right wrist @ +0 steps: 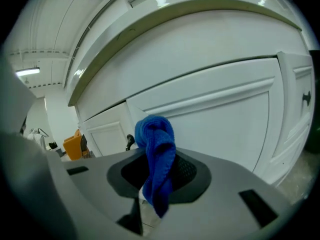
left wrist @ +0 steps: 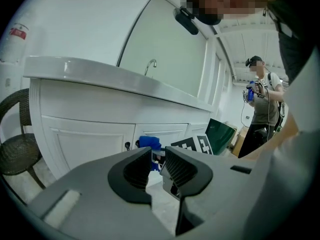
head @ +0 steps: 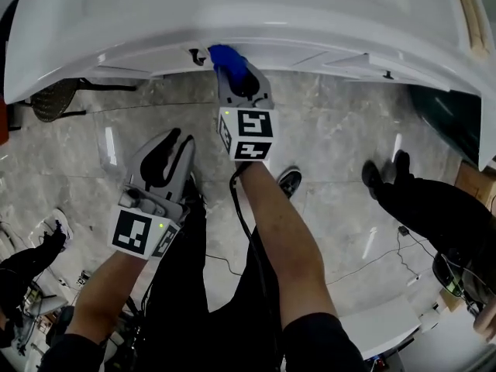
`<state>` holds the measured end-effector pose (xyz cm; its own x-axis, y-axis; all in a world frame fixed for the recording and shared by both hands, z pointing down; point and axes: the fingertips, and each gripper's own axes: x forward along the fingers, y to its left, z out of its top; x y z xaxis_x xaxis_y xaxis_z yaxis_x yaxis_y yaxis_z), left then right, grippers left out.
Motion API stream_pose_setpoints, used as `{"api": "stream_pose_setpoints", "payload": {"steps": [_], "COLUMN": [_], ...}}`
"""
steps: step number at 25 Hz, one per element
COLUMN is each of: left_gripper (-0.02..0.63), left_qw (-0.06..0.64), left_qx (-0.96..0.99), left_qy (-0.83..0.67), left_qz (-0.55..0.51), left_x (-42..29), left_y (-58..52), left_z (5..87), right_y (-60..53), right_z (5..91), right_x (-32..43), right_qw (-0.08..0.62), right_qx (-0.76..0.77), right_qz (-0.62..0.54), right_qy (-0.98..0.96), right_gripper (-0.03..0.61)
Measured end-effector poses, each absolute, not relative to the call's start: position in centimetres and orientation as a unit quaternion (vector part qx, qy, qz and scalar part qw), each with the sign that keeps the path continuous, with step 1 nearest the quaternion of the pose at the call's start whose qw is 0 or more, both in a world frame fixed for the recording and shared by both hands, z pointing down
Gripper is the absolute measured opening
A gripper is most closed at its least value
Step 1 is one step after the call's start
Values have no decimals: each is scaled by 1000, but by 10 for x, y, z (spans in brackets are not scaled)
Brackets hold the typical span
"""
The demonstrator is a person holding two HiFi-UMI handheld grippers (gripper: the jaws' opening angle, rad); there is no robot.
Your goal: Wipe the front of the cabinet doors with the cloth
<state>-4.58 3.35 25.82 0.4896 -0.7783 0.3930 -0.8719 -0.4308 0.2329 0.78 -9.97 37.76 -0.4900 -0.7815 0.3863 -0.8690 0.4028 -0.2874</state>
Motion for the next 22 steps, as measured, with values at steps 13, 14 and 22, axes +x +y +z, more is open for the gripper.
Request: {"api": "stream_pose_setpoints", "payload": {"steps": [13, 14, 22], "left_gripper": [87, 87, 87], "left_qw": [206, 209, 214], "left_qx": [825, 824, 832], "left_qy": [-518, -518, -502], "left_qz": [98, 98, 99], "left_x": [8, 16, 57], "left_y": [-4, -2, -6], "left_z": [283, 286, 300], "right_y": [-128, -129, -126], "right_z": [399, 402, 407], "right_x": [142, 158, 238], "right_qw": [114, 115, 129], "right_qx": [541, 551, 597], "right_qz": [254, 259, 256], "right_qy": [-794, -785, -749], "right_gripper": [80, 80, 80]}}
